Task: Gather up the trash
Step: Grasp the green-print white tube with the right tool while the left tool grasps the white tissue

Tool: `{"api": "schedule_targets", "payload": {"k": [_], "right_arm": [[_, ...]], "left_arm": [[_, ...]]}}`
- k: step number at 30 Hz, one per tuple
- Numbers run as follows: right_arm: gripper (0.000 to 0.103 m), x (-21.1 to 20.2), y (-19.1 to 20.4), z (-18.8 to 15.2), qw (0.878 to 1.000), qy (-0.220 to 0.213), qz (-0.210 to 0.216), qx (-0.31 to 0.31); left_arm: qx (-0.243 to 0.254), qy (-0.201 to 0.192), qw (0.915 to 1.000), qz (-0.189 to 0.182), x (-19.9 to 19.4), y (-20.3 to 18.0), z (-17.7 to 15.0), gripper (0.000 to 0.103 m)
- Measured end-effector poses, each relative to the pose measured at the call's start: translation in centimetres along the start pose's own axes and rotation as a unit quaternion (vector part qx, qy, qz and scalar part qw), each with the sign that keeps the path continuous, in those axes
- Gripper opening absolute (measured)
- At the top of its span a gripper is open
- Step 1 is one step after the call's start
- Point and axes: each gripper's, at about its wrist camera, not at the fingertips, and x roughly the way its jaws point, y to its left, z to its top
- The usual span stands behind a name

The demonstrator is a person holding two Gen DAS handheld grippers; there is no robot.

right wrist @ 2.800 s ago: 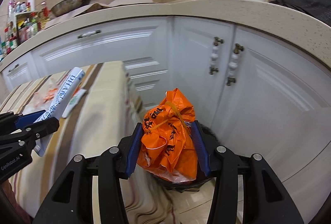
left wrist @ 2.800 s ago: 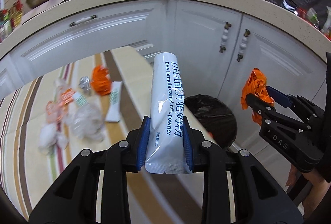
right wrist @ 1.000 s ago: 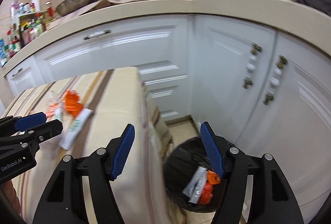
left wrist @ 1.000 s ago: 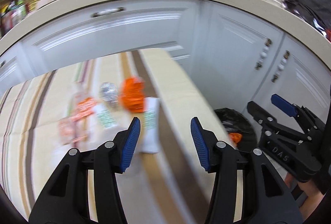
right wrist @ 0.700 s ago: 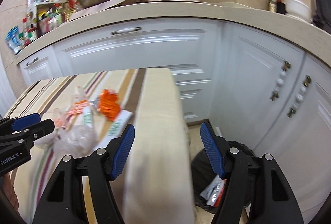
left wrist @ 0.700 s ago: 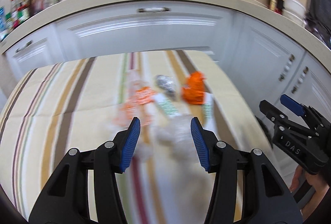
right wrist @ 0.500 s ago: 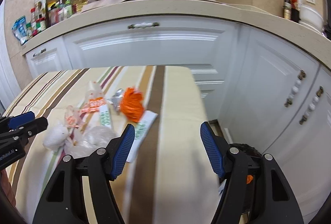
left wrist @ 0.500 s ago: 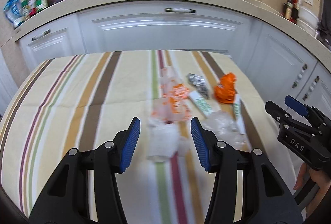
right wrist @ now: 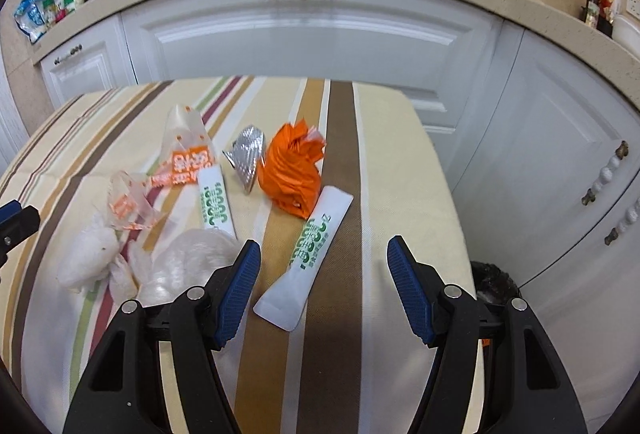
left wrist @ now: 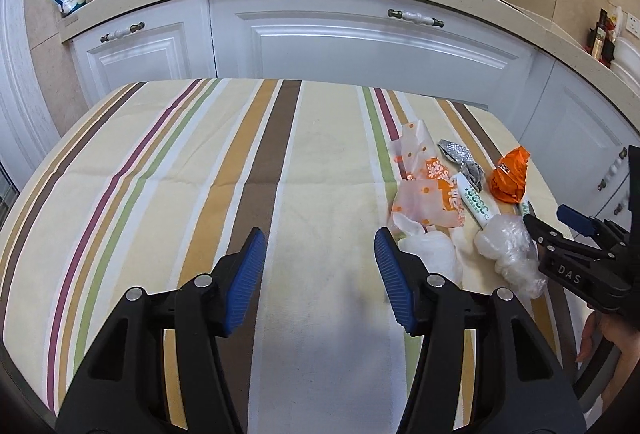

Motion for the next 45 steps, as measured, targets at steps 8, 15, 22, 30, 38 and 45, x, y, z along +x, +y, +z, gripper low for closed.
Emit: {"api": "schedule_targets", "payload": {"k": [8, 15, 22, 30, 38, 45], "right_arm": [[0.042, 1.1, -0.5, -0.6, 0.999, 0.036, 0.029, 0.014], [0.020, 0.3, -0.7, -0.9, 0.999, 0.027, 0.034, 0.010], [0.020, -1.4, -1.9, -1.4, 1.000, 0.009, 0.020, 0.006], [0.020, -1.3, -2.5, -1.3, 0.999, 0.007, 0.034, 0.013], [0.020, -1.3, -2.4, -1.7, 0.999, 0.011, 0.037, 0.010], [0.048, -1.1, -2.7, -1.6, 0.999, 0.007, 0.032, 0.018]], "left_arm": [[0.004, -0.006, 0.9998, -0.016, -0.4, -0.8, -0.2, 0.062], [0.015, -0.003, 0.9994, -0.031, -0.7, -2.2, -0.7, 0.068], [0.035, -0.002, 0.9985, -0.042, -0.8, -4.3, -1.3, 0.073], [0.044, -0.006, 0.9985, -0.031, -0.5, -5.3, -1.4, 0.073], [0.039, 0.008, 0.9981, -0.046, 0.7, -5.2, -1.5, 0.072], [0.041, 0.015, 0.9976, -0.054, 1.5, -5.5, -1.7, 0.057]]}}
